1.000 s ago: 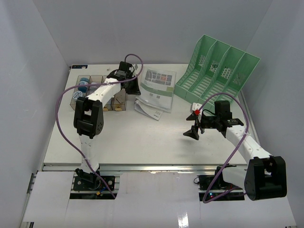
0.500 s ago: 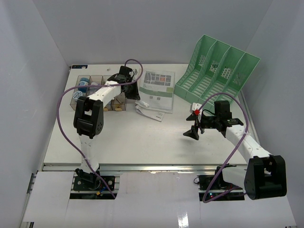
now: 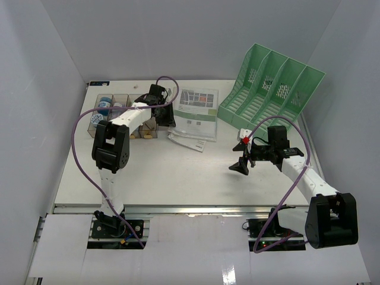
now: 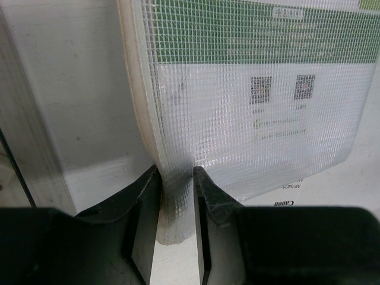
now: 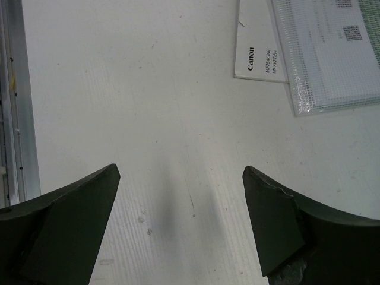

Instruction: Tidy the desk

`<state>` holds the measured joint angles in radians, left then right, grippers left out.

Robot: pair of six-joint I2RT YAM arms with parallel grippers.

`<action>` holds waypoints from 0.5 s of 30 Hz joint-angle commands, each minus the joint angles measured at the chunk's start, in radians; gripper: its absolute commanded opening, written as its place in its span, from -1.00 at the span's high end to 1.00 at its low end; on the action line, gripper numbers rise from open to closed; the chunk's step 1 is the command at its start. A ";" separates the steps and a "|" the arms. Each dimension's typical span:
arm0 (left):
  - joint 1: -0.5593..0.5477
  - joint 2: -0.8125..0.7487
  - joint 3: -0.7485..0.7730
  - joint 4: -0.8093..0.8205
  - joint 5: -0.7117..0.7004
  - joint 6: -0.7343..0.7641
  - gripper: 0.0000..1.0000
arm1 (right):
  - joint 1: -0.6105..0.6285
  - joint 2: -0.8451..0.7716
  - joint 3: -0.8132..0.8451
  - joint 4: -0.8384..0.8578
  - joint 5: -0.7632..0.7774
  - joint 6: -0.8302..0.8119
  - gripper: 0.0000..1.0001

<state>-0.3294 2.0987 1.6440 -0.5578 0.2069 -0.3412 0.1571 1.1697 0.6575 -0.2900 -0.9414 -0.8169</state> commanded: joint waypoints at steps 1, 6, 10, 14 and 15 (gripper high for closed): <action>-0.002 -0.058 0.003 0.013 -0.034 0.019 0.20 | -0.005 0.007 0.016 -0.019 -0.019 -0.013 -0.82; 0.000 -0.060 0.016 0.013 -0.053 0.028 0.29 | -0.005 0.014 0.019 -0.024 -0.019 -0.018 -0.82; 0.000 -0.062 0.020 0.013 -0.049 0.033 0.63 | -0.005 0.015 0.019 -0.026 -0.019 -0.019 -0.82; -0.002 -0.067 0.019 0.015 -0.020 0.029 0.89 | -0.005 0.016 0.019 -0.029 -0.023 -0.022 -0.82; -0.002 -0.071 0.017 0.016 0.004 0.022 0.94 | -0.005 0.017 0.020 -0.038 -0.035 -0.031 -0.82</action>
<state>-0.3294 2.0987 1.6444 -0.5526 0.1677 -0.3209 0.1571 1.1809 0.6575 -0.2987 -0.9417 -0.8206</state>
